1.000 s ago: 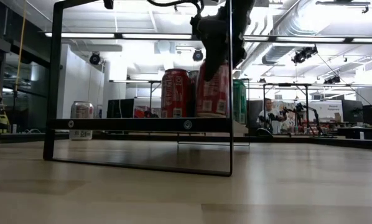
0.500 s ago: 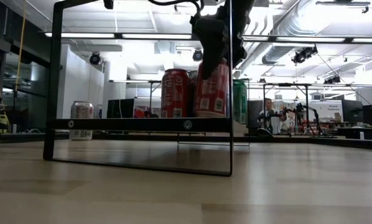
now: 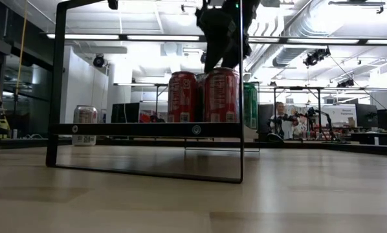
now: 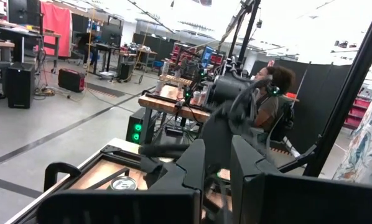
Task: Place canned beverage on shelf
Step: Put the top red soda can on the shelf aligned with the other red soda can
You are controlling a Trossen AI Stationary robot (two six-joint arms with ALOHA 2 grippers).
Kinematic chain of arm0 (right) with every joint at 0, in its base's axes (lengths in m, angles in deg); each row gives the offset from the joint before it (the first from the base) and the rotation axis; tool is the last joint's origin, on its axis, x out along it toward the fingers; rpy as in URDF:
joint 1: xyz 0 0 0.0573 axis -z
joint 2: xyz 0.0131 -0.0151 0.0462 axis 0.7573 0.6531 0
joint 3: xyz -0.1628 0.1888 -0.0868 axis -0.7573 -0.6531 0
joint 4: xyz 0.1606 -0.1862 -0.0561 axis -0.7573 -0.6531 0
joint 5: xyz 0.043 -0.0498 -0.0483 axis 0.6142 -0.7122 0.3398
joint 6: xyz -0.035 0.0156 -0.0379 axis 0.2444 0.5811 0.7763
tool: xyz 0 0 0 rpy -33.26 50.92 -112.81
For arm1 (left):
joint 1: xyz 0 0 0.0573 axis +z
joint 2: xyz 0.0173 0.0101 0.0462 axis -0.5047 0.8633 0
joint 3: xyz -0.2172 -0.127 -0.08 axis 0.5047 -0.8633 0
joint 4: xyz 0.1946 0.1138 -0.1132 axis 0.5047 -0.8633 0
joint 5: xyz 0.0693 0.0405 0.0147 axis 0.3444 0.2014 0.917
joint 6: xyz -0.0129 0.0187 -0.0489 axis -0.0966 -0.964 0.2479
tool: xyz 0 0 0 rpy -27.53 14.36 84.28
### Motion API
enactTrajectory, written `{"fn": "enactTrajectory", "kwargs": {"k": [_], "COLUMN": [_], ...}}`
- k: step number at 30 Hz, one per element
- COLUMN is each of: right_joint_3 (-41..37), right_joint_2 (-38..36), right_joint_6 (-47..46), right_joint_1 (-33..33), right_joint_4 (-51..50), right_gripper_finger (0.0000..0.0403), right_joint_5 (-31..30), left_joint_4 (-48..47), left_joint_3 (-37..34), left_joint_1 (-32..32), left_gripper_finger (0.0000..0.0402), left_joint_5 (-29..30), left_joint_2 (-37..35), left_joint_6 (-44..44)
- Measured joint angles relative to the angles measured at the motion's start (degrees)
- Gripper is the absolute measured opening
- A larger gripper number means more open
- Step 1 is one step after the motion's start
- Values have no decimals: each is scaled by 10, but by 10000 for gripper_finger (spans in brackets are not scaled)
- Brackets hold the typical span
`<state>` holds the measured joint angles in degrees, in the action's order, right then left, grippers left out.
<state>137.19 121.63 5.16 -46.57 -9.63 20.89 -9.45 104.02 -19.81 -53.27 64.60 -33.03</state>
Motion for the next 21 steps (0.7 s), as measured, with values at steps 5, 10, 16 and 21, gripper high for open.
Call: {"fn": "enactTrajectory", "kwargs": {"k": [5,10,16,21], "right_joint_3": [62,124,55,-152], "right_joint_2": [0,-1,-53,-166], "right_joint_6": [67,137,131,38], "right_joint_1": [-2,-21,-54,-76], "right_joint_4": [-28,-115,-180,-55], "right_gripper_finger": [347,325,196,26], "right_joint_5": [1,-1,-8,40], "left_joint_4": [0,-2,-15,-61], "left_joint_3": [0,0,0,-1], "left_joint_1": [0,0,0,0], "left_gripper_finger": [5,5,1,0], "left_joint_5": [0,0,-17,-32], "left_joint_2": [0,0,0,0], "left_joint_6": [0,-1,-27,-26]}}
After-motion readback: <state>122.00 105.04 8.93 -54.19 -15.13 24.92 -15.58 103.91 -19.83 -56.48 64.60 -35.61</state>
